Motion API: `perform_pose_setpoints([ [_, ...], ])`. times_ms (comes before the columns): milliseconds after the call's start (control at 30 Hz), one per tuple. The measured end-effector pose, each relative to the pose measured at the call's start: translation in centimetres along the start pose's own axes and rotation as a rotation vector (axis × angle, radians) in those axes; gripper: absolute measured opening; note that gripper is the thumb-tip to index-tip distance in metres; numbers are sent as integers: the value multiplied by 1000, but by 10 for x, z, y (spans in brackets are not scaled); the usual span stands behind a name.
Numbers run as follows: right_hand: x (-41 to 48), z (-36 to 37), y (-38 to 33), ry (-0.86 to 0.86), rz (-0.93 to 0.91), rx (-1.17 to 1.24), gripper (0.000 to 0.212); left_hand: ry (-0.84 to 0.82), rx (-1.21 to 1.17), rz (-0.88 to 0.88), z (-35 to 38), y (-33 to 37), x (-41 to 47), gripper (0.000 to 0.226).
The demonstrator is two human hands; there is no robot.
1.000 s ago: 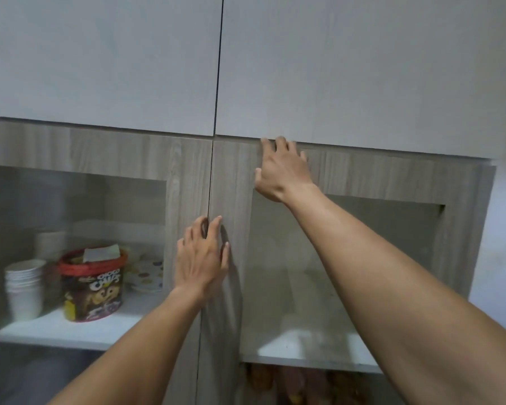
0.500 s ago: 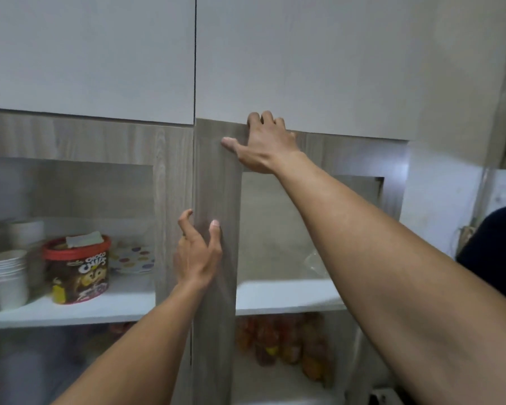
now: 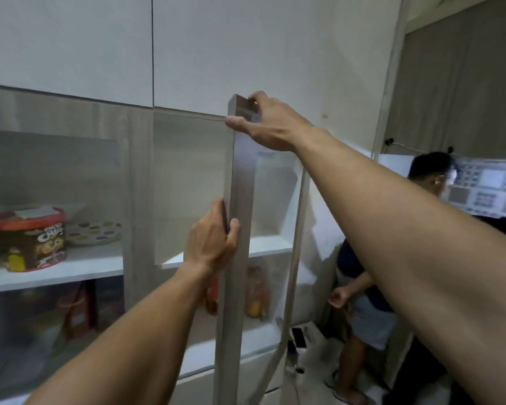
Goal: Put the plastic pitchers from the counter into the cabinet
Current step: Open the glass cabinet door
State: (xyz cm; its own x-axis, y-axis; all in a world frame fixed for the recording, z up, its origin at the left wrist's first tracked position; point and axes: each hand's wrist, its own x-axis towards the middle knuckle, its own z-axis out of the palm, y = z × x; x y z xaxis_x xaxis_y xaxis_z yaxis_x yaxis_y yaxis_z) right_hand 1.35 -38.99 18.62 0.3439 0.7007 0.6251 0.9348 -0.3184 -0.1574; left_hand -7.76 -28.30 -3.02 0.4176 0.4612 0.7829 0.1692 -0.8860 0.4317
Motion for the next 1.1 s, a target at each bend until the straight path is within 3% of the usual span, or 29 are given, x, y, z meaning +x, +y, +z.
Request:
perform_pose_setpoints([
  [233,-63,-71,29,145,-42,-183,47,-111,-85,322,21,84,-18,37],
  [367,-98,-105,61,178,4,-317,35,-138,-133,352,59,136,-22,57],
  [533,-133,-140,117,154,107,-499,48,-256,-214,323,118,199,-25,97],
  [633,-147,-154,145,129,150,-629,57,-311,-239,357,146,232,-24,110],
  [833,-164,-172,201,66,273,-843,57,-434,-268,357,207,281,-17,118],
  [1100,-172,-188,274,57,426,-901,62,-503,-209,299,274,343,-10,121],
])
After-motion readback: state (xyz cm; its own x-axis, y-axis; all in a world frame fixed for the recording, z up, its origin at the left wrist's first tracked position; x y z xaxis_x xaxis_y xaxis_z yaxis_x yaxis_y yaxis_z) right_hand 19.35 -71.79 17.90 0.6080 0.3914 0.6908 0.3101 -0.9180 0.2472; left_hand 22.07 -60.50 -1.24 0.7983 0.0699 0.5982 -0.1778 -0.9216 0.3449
